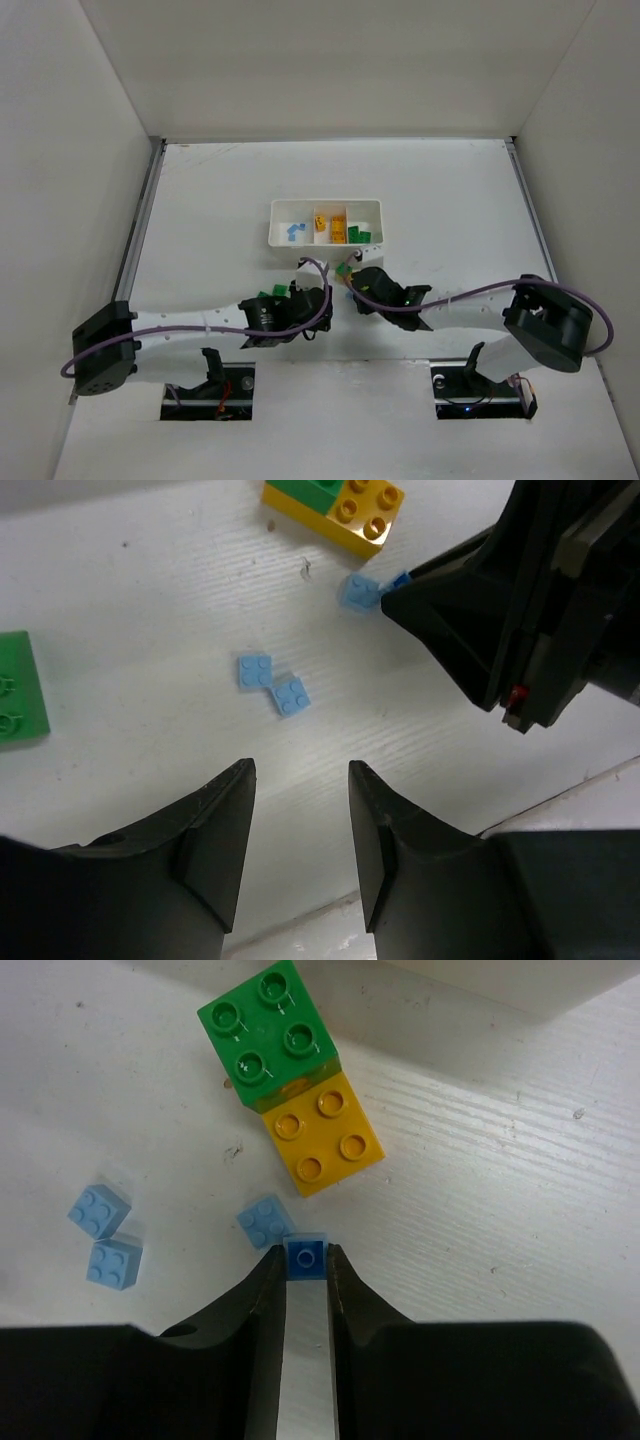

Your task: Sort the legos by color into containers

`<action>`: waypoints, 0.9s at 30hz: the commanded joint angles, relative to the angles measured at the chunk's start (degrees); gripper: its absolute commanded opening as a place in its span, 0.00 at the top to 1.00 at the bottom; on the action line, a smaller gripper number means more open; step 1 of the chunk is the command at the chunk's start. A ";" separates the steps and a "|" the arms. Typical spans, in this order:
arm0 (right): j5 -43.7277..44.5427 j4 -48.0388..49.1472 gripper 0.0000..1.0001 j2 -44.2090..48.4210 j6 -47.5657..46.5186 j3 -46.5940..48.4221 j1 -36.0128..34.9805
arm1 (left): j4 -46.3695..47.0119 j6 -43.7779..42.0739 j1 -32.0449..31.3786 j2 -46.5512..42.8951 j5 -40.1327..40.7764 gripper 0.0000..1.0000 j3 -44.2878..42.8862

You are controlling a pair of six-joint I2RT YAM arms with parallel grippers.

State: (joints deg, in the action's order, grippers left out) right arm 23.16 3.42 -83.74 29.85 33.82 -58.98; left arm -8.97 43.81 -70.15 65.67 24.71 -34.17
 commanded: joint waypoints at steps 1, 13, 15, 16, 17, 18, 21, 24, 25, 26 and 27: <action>2.06 0.10 0.80 5.15 1.00 0.37 -0.65 | 0.71 3.82 -1.43 1.91 2.80 0.60 0.25; 2.51 -0.25 0.79 23.09 1.80 -3.68 1.81 | 5.98 6.11 -2.41 12.55 6.58 0.62 -1.07; 2.59 0.00 0.79 24.50 1.71 -3.68 2.25 | 7.12 5.85 -2.14 13.25 6.58 0.62 -1.07; 2.59 0.18 0.79 25.03 1.45 -3.68 2.42 | 7.56 5.50 -2.05 13.69 6.67 0.62 -1.16; 2.59 0.18 0.79 25.56 1.10 -3.68 2.77 | 7.83 5.32 -1.96 14.22 6.58 0.62 -1.42; 2.59 0.18 0.79 25.91 0.66 -3.59 3.21 | 8.09 5.14 -1.96 14.75 6.49 0.62 -1.68; 1.98 0.18 0.78 26.79 0.48 -3.68 4.27 | 8.71 4.79 -1.87 16.41 6.40 0.63 -2.65; 1.89 0.36 0.78 27.05 0.39 -3.68 4.45 | 9.06 4.53 -1.70 18.79 6.67 0.66 -3.44; 1.89 0.53 0.78 27.06 0.39 -3.76 4.45 | 9.23 4.53 -1.61 19.49 6.67 0.67 -3.70; 1.89 0.80 0.77 27.06 0.39 -3.85 4.45 | 9.50 4.53 -1.61 20.28 6.84 0.67 -3.88; 1.80 0.97 0.77 26.97 0.39 -3.94 4.45 | 9.76 4.53 -1.44 20.98 6.84 0.68 -3.97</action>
State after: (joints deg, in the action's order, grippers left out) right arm 24.67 2.17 -57.60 30.87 30.04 -54.72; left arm -0.40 48.42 -72.14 84.95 30.74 -36.58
